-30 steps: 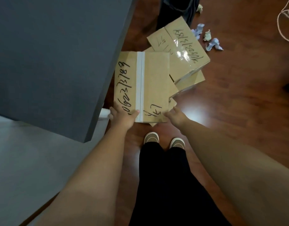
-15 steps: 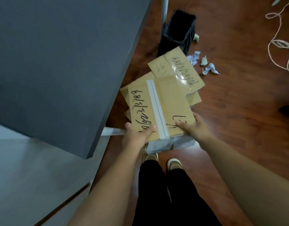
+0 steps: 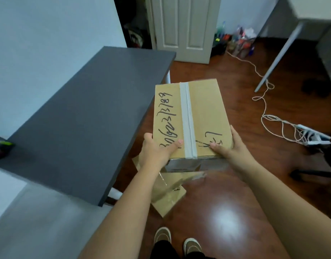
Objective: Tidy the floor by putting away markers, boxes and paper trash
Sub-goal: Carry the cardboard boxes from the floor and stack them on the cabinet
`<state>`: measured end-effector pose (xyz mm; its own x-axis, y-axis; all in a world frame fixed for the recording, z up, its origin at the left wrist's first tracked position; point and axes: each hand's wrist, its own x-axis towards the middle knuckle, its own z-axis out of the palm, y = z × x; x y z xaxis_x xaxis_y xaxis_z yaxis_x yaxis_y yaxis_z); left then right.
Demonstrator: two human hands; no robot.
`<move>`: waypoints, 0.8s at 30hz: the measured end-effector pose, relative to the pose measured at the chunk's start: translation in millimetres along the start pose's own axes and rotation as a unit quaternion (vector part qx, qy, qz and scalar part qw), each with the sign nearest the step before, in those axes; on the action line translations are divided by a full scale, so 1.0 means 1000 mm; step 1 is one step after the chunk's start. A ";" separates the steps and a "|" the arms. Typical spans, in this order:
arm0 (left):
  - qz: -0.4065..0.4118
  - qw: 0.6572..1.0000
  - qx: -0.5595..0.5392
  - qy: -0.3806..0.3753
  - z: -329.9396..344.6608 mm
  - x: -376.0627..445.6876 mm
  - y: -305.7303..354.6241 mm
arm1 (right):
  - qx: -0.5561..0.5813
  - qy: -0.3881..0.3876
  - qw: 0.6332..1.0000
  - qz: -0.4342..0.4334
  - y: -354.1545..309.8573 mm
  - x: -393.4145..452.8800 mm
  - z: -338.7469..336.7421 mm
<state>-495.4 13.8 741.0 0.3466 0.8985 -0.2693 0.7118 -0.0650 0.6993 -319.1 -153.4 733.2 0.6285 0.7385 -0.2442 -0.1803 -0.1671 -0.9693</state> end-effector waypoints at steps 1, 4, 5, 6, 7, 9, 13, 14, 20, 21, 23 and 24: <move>0.018 1.000 0.002 0.015 -0.013 -0.003 0.013 | 0.004 -0.003 1.000 -0.018 -0.015 -0.002 0.002; 0.053 0.995 -0.005 0.082 -0.061 -0.014 0.036 | 0.012 -0.035 0.997 -0.073 -0.057 -0.006 0.022; 0.057 0.992 -0.010 0.110 -0.080 -0.019 0.037 | 0.015 -0.050 0.995 -0.085 -0.069 -0.007 0.033; 0.057 0.988 -0.019 0.140 -0.099 -0.025 0.035 | 0.018 -0.073 0.992 -0.101 -0.079 -0.007 0.045; 0.056 0.983 -0.028 0.170 -0.116 -0.032 0.030 | 0.020 -0.103 0.988 -0.115 -0.089 -0.007 0.059; 0.044 0.972 -0.047 0.228 -0.149 -0.049 0.013 | 0.002 -0.169 0.976 -0.141 -0.106 -0.011 0.092; -0.038 0.943 -0.059 0.326 -0.207 -0.098 -0.038 | -0.018 -0.291 0.944 -0.153 -0.119 -0.030 0.173; -0.061 0.934 -0.061 0.346 -0.221 -0.112 -0.055 | -0.021 -0.322 0.935 -0.147 -0.117 -0.038 0.196; -0.210 0.870 -0.081 0.439 -0.298 -0.198 -0.165 | -0.049 -0.463 0.881 -0.086 -0.091 -0.092 0.345; -0.232 0.857 -0.088 0.451 -0.306 -0.211 -0.183 | -0.061 -0.481 0.871 -0.076 -0.085 -0.103 0.368; -0.267 0.837 -0.105 0.466 -0.317 -0.234 -0.220 | -0.084 -0.508 0.855 -0.057 -0.072 -0.127 0.411; -0.276 0.830 -0.110 0.471 -0.320 -0.244 -0.237 | -0.092 -0.515 0.851 -0.050 -0.064 -0.139 0.430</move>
<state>-943.9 -51.6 853.1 -0.7014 0.7123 -0.0241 0.4388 0.4582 0.7730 -720.0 35.3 841.4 -0.3802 0.9197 -0.0983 0.0168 -0.0995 -0.9949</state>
